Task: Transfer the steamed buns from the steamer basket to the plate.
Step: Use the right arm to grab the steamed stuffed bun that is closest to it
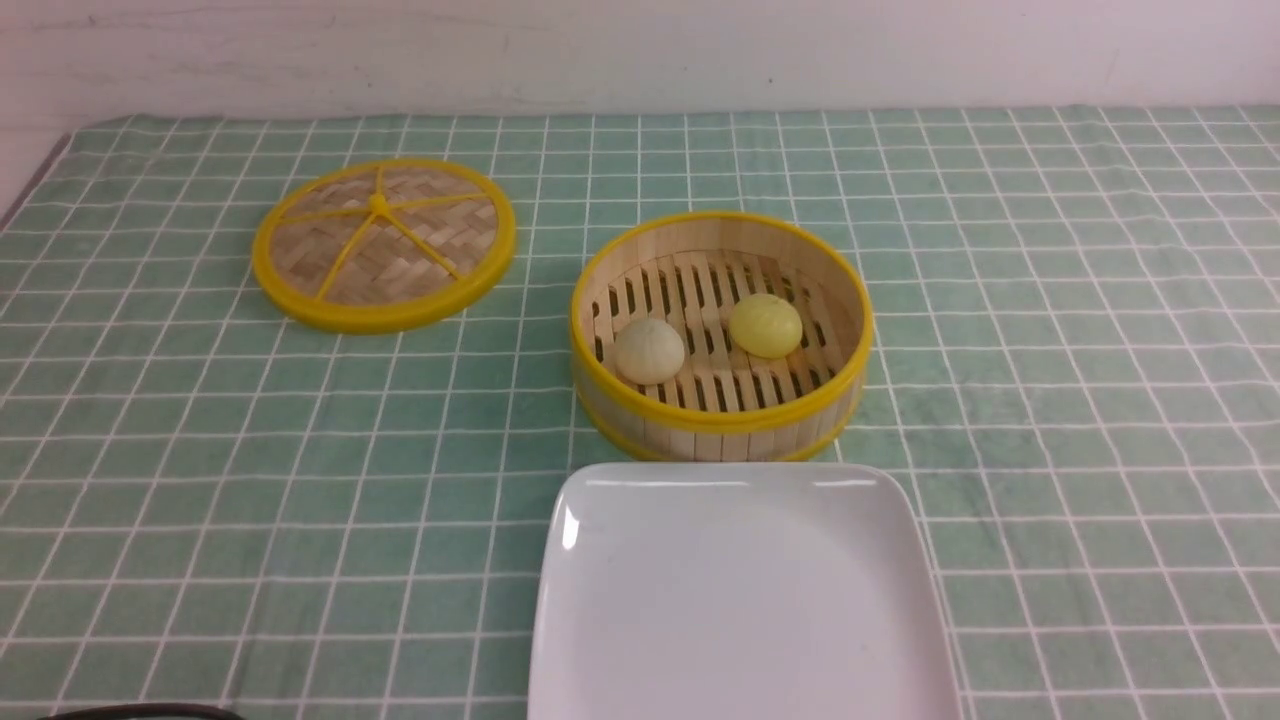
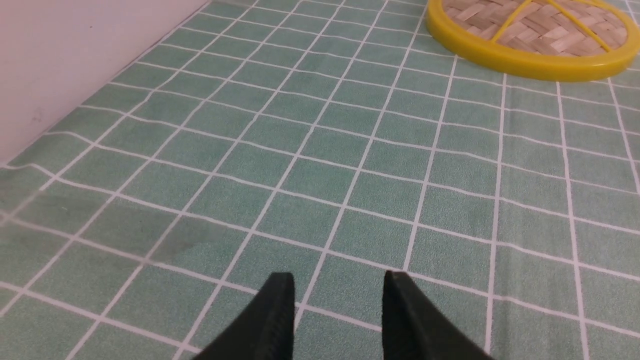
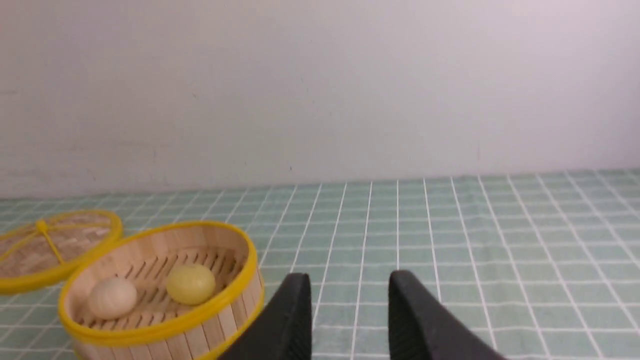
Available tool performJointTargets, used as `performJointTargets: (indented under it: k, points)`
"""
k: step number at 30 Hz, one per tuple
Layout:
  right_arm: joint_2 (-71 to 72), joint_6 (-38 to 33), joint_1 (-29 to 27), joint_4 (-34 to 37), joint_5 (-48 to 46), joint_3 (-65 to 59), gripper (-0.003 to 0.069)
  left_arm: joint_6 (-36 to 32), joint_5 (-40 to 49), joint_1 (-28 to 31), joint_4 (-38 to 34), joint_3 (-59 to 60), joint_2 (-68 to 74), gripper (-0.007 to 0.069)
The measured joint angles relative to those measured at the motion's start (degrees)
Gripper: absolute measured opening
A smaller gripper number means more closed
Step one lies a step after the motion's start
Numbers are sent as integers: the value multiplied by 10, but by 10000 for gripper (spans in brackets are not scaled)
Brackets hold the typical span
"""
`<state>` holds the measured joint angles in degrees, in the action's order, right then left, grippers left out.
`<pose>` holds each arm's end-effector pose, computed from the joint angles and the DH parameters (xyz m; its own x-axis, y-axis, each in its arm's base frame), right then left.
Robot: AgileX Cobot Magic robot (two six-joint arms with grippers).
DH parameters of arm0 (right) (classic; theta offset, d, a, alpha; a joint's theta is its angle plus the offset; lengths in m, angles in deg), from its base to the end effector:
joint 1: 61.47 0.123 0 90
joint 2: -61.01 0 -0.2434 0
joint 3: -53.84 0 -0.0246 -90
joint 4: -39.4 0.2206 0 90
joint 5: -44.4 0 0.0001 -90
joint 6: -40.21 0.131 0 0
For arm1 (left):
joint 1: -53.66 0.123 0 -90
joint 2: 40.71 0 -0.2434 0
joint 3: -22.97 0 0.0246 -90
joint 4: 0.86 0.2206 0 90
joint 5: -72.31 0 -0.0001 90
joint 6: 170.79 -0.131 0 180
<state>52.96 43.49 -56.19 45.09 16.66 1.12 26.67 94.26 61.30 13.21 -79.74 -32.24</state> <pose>0.0695 0.0125 0.2898 0.0077 0.1459 -0.9893 -0.1404 0.9797 0.1434 0.0996 0.0254 0.1612 -0.2741 -0.1134 -0.9550 -0.2401 0.9697 -0.0462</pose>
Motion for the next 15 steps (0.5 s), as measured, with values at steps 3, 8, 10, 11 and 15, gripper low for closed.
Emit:
performJointTargets:
  k: [3,8,10,11,15]
  points:
    - [0,-1,0,-1,-65,78,239,0,0,0,3,0,0,278]
    - [0,-1,0,1,-31,112,239,0,0,0,4,0,0,278]
    - [0,6,0,12,-12,113,239,0,0,0,5,0,0,278]
    - [1,12,0,24,-8,114,239,0,0,0,5,0,0,278]
    - [1,15,0,63,-12,115,239,0,0,0,5,0,0,278]
